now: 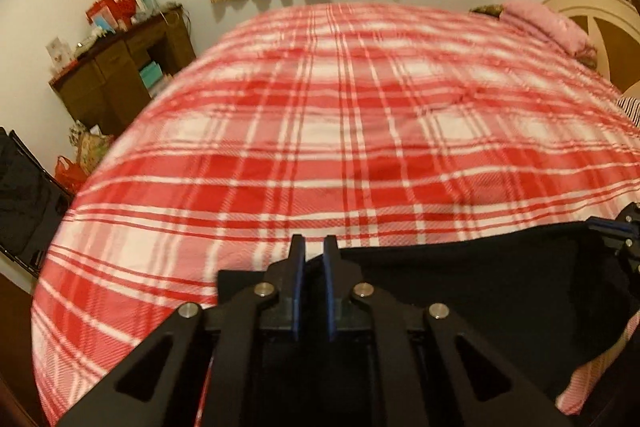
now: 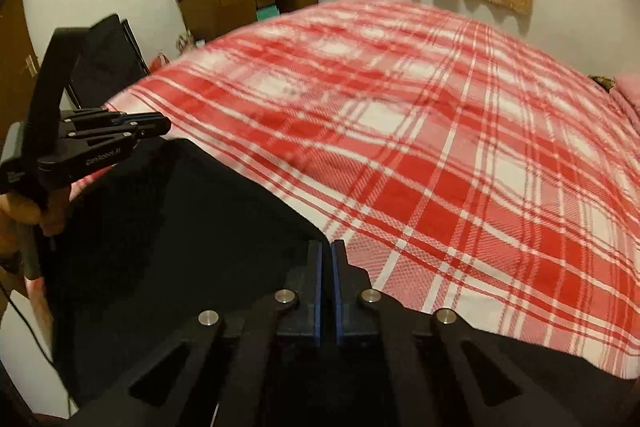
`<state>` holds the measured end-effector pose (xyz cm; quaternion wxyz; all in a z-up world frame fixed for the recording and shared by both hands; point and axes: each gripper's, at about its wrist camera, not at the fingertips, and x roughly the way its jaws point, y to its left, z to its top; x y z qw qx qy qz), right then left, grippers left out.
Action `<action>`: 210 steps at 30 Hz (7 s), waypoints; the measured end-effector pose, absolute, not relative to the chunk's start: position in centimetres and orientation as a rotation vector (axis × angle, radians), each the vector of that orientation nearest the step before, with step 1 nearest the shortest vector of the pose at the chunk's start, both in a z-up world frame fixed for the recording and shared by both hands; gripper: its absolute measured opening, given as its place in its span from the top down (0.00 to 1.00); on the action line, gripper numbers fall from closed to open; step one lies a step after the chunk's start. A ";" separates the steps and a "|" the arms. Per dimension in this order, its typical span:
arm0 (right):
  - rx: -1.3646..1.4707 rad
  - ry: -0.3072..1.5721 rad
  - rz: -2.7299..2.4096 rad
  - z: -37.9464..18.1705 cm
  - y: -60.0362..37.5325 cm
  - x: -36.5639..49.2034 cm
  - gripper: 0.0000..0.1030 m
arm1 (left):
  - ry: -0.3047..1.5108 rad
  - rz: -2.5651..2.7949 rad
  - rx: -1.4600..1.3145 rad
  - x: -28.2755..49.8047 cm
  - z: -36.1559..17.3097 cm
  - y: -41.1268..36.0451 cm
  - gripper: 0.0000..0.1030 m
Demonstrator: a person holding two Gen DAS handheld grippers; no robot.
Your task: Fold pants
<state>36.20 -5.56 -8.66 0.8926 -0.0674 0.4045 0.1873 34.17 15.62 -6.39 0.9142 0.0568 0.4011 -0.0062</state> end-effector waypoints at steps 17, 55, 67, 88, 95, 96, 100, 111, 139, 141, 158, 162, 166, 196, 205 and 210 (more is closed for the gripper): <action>0.035 0.759 0.435 -4.5 -6.0 27.9 0.99 | 0.717 0.039 0.089 25.3 -3.1 17.3 0.90; -0.017 0.915 0.608 -9.0 0.6 39.1 0.37 | 0.830 0.232 -0.098 15.1 -9.3 24.3 0.89; -0.224 1.059 0.702 -14.5 7.4 45.8 0.36 | 0.769 0.207 -0.033 16.9 -6.6 23.5 0.45; -0.360 0.696 0.762 -6.1 7.8 24.8 0.96 | 0.818 0.112 -0.190 15.9 -10.2 21.3 0.41; -0.469 0.602 0.713 -11.6 10.2 15.1 0.96 | 0.803 0.225 -0.190 12.0 -10.3 23.7 0.41; -0.493 0.583 0.698 -12.2 10.6 14.3 0.96 | 0.807 0.239 -0.194 11.6 -10.5 24.0 0.41; -0.541 0.579 0.630 -14.8 12.1 13.6 0.96 | 0.813 0.287 -0.211 9.9 -11.0 25.1 0.41; -0.591 0.529 0.622 -15.3 14.2 12.9 0.95 | 0.735 0.290 -0.171 9.6 -8.7 25.3 0.41; 0.908 0.639 0.081 -11.0 -34.9 13.0 0.28 | 0.815 -0.285 -0.241 10.3 -10.6 8.2 0.34; 0.905 0.653 0.086 -11.2 -35.2 13.6 0.28 | 0.804 -0.241 -0.183 10.2 -10.6 7.0 0.34; 1.008 0.703 0.081 -13.6 -36.6 16.0 0.56 | 0.856 -0.311 -0.189 9.9 -11.8 3.6 0.26; 0.950 0.702 0.002 -13.6 -37.2 14.9 0.56 | 0.867 -0.304 -0.203 10.0 -12.3 3.5 0.22; 0.987 0.671 0.021 -13.9 -37.8 15.4 0.56 | 0.895 -0.325 -0.280 10.6 -12.7 3.8 0.22; 0.959 0.685 0.077 -13.9 -37.3 17.6 0.56 | 0.761 -0.231 -0.432 13.3 -11.9 5.7 0.22; 0.839 0.698 0.046 -13.7 -36.1 18.6 0.65 | 0.726 -0.198 -0.498 13.3 -12.8 5.7 0.25; 0.928 0.709 0.045 -15.3 -37.5 18.6 0.97 | 0.747 -0.162 -0.610 13.9 -13.7 6.7 0.59</action>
